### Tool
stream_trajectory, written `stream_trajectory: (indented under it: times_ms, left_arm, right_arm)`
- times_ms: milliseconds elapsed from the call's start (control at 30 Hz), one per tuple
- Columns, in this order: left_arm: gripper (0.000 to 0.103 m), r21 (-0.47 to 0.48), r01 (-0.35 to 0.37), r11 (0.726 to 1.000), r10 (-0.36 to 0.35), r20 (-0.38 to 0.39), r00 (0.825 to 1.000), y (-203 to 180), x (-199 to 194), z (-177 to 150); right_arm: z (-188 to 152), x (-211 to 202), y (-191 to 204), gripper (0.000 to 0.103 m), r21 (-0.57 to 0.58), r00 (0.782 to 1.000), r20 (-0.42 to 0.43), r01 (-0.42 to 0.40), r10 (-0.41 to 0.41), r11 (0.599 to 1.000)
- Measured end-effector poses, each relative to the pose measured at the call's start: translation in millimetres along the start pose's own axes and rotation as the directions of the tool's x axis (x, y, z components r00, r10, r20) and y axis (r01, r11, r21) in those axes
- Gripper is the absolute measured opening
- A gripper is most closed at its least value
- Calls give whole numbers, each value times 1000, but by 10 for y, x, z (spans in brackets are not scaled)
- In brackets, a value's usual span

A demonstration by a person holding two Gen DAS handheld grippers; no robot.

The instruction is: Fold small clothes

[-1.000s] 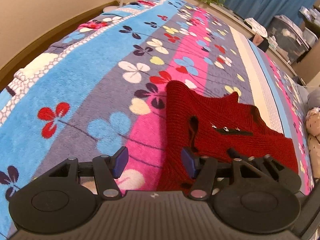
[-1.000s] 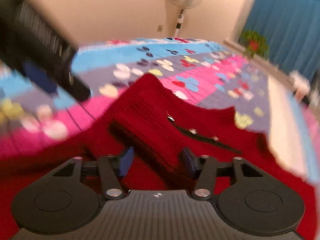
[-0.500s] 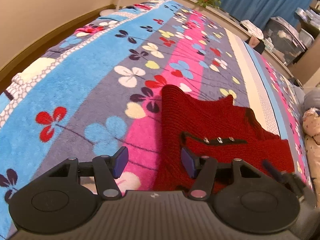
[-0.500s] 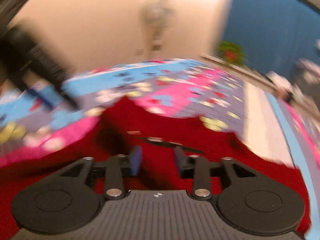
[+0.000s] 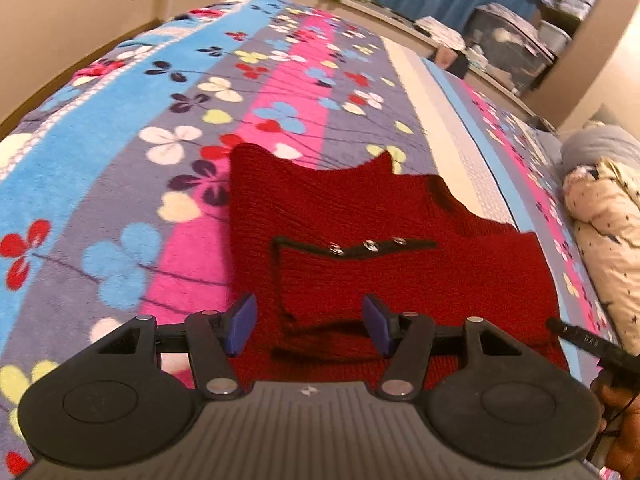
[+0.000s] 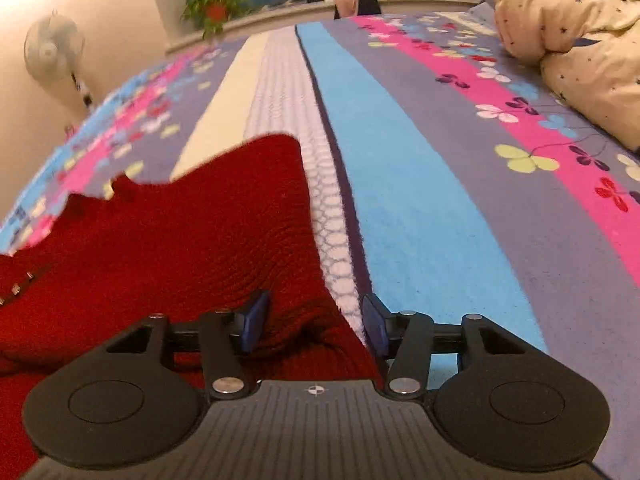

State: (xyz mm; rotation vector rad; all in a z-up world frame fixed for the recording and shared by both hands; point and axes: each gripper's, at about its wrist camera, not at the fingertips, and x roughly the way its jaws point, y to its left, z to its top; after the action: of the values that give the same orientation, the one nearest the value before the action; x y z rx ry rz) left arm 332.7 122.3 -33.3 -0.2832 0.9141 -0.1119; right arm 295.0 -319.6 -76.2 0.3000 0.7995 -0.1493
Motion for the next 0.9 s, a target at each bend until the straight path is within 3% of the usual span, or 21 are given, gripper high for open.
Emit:
stream_trajectory:
  times_ms: [67, 133, 200, 267, 467, 533, 700, 900]
  left_arm:
    - [64, 31, -3, 1000, 3, 3, 1000, -17, 93, -56]
    - [64, 56, -52, 997, 54, -30, 998, 13, 247, -144]
    - [69, 105, -133, 986, 138, -42, 990, 35, 323, -226]
    - [67, 91, -132, 987, 135, -26, 991, 53, 233, -236]
    - [67, 102, -124, 987, 115, 89, 989, -5, -405, -450]
    - [67, 78, -106, 991, 98, 97, 990, 1, -650, -569]
    - [67, 82, -106, 991, 96, 121, 988, -3, -1297, -1042]
    - [68, 89, -131, 987, 124, 83, 989, 159, -1799, -1640]
  right_arm:
    - [-80, -27, 51, 52, -58, 1000, 16, 5, -4, 998]
    - [-127, -9, 10, 53, -33, 1000, -10, -5, 4, 999]
    - [-117, -184, -74, 53, 15, 1000, -7, -16, 16, 1000]
    - [-162, -449, -97, 52, -13, 1000, 4, 27, -27, 1000]
    - [-608, -1414, -358, 52, -61, 999, 50, 3, 0, 998]
    - [-735, -1572, -437, 52, -47, 1000, 0, -3, 3, 999]
    - [-828, -1905, -412, 52, -16, 998, 39, -41, 42, 999]
    - [-1031, -2179, -368, 52, -83, 998, 1, -67, 67, 994]
